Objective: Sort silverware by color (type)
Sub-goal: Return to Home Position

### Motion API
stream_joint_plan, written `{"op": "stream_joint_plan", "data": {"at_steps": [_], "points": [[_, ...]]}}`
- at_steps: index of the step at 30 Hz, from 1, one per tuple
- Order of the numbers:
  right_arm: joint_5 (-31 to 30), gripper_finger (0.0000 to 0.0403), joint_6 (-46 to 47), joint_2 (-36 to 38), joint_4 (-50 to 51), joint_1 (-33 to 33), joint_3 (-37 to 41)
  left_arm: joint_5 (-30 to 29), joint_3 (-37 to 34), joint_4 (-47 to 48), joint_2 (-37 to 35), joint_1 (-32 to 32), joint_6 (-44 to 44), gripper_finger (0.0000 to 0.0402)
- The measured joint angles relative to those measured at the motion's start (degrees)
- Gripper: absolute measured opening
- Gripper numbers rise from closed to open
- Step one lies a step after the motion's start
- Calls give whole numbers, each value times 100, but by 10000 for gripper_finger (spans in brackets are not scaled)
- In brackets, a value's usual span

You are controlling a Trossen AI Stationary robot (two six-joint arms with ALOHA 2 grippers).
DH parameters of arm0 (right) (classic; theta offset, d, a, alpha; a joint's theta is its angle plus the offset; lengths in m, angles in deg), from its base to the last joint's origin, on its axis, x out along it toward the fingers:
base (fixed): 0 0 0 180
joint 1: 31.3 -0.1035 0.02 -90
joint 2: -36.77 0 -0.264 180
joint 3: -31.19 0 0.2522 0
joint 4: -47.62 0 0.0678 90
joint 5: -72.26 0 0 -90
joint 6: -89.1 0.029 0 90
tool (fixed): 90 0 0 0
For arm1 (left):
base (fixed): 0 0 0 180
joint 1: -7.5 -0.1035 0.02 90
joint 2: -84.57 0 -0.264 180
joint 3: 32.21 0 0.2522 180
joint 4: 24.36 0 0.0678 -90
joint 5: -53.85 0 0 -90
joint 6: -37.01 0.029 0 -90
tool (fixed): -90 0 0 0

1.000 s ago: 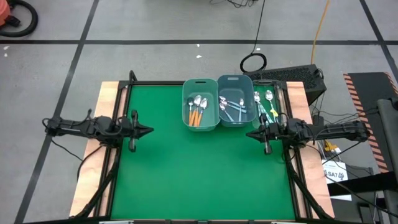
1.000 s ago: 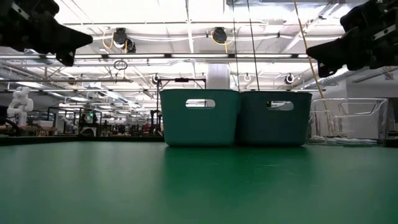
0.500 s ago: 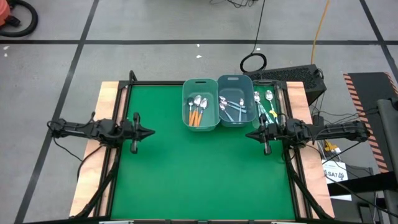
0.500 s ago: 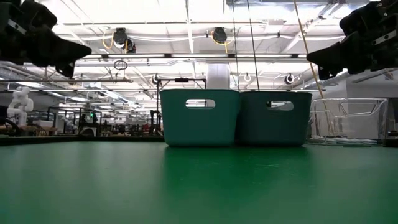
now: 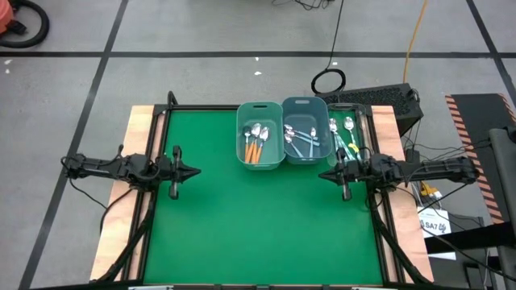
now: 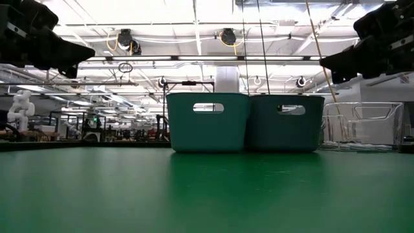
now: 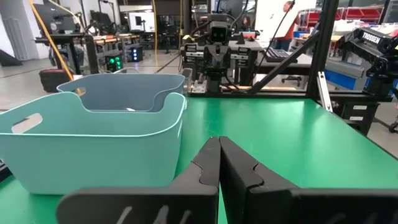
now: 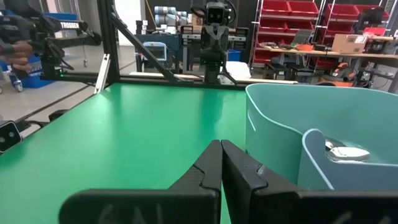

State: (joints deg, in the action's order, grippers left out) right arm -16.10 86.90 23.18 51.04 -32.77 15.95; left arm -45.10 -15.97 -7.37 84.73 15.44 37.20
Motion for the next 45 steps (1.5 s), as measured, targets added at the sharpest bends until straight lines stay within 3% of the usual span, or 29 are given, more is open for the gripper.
{"op": "stream_joint_plan", "data": {"at_steps": [9, 17, 45], "points": [[11, 0, -72, 383, 97, -1, 4, 9, 0, -31, 0, 0, 169, 1], [115, 0, -98, 1346, 861, -2, 4, 13, 0, 2, 0, 0, 102, 1], [136, 7, 109, 1341, 865, -2, 61, 11, 2, 28, 0, 0, 228, 1]]}}
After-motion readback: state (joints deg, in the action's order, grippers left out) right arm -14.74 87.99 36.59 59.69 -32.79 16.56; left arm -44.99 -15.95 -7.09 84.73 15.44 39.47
